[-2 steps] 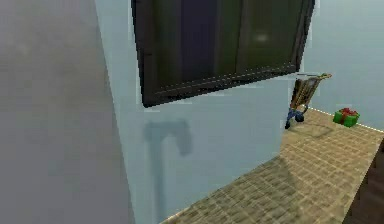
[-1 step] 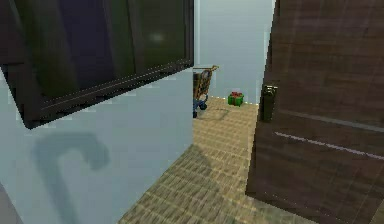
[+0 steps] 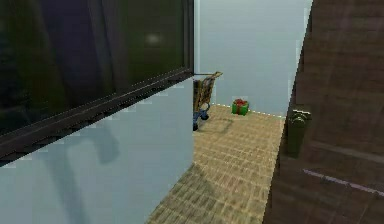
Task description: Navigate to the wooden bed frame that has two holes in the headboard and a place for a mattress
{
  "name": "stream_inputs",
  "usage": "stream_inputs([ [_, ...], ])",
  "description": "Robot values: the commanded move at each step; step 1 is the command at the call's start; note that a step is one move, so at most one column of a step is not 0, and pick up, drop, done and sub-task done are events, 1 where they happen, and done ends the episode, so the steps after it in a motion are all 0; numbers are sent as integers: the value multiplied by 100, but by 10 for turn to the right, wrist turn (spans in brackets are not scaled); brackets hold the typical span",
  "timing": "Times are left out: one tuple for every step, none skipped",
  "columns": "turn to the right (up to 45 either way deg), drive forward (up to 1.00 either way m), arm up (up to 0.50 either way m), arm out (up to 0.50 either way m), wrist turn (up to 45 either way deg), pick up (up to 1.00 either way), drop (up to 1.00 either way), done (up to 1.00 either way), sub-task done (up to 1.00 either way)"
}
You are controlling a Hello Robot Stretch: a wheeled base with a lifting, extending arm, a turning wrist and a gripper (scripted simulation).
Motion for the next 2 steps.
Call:
stream_inputs([
  [0, 80, 0, 0, 0, 0, 0, 0, 0],
  [300, 0, 0, 0, 0, 0, 0, 0, 0],
])
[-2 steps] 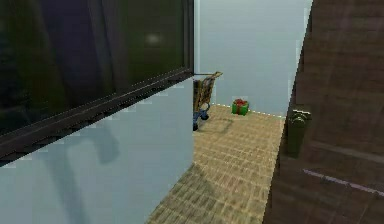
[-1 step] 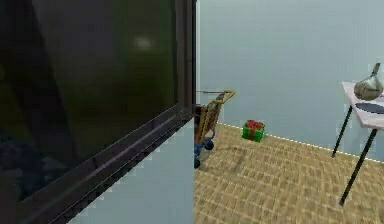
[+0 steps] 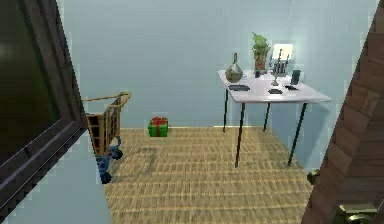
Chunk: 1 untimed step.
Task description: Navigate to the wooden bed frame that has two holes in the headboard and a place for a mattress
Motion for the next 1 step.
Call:
stream_inputs([
  [0, 60, 0, 0, 0, 0, 0, 0, 0],
])
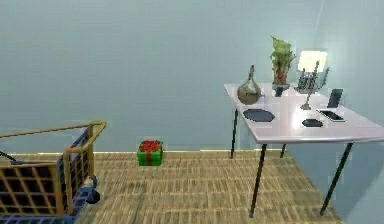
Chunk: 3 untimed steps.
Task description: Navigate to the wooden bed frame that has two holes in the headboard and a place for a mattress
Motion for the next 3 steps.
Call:
stream_inputs([
  [390, 0, 0, 0, 0, 0, 0, 0, 0],
  [0, 30, 0, 0, 0, 0, 0, 0, 0],
  [450, 0, 0, 0, 0, 0, 0, 0, 0],
])
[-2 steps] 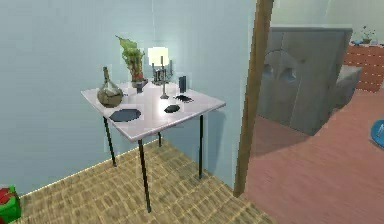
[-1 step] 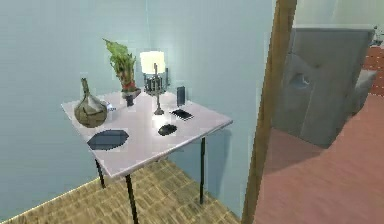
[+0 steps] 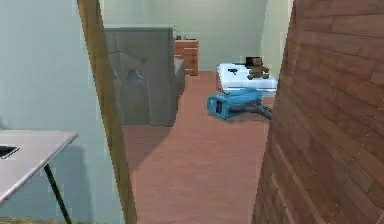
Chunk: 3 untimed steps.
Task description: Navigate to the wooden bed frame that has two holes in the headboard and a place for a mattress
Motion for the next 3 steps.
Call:
stream_inputs([
  [0, 100, 0, 0, 0, 0, 0, 0, 0],
  [0, 10, 0, 0, 0, 0, 0, 0, 0],
  [120, 0, 0, 0, 0, 0, 0, 0, 0],
])
